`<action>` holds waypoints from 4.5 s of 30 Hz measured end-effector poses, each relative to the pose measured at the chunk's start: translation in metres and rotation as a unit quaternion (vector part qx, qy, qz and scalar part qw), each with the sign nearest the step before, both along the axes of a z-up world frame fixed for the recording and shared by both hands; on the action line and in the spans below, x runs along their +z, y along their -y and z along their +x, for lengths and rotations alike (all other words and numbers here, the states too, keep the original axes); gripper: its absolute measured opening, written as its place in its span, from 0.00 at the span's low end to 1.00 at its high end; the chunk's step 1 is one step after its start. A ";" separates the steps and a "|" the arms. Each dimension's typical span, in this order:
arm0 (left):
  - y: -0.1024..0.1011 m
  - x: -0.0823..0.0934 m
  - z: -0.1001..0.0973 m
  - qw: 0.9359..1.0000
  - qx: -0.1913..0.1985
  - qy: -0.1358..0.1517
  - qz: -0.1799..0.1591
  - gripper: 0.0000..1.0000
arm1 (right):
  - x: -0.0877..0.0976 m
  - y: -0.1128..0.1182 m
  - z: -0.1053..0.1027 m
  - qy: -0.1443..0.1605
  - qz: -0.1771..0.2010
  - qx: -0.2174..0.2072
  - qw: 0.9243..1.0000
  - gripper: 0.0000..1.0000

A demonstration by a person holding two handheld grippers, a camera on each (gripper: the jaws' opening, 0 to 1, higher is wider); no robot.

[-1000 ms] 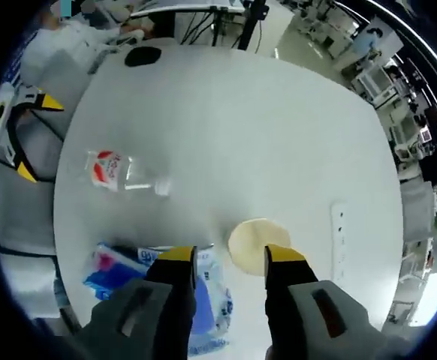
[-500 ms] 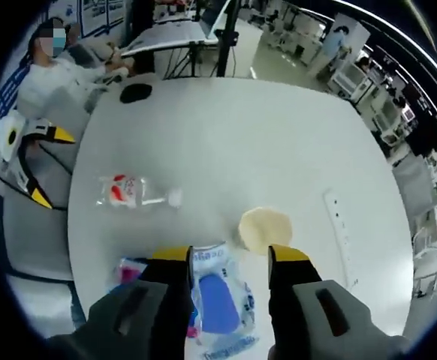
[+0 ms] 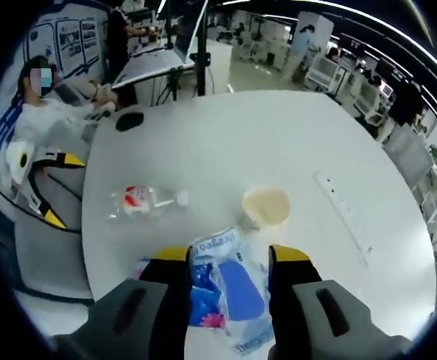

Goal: Arrange the tabletop items into an orderly group along one side of the table until the central work area is clear of visible clutter.

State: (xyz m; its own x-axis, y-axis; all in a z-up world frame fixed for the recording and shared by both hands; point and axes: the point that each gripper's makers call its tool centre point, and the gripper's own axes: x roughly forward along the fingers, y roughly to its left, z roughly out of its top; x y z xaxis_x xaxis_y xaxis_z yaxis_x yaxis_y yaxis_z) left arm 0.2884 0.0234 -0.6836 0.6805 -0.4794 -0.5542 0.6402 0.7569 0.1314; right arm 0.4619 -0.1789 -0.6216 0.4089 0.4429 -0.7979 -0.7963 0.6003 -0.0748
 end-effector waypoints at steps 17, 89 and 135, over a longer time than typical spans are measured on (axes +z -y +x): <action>0.006 -0.007 -0.006 1.000 -0.019 -0.015 0.005 0.77 | -0.002 0.026 -0.044 -0.005 0.081 -0.081 0.993 0.37; -0.006 -0.039 -0.011 0.991 0.036 -0.124 0.014 0.86 | -0.014 0.069 -0.137 -0.039 0.278 -0.152 0.948 0.70; 0.077 -0.006 0.172 0.980 0.078 -0.182 0.020 0.74 | -0.024 0.118 -0.154 -0.039 0.296 -0.252 0.920 0.54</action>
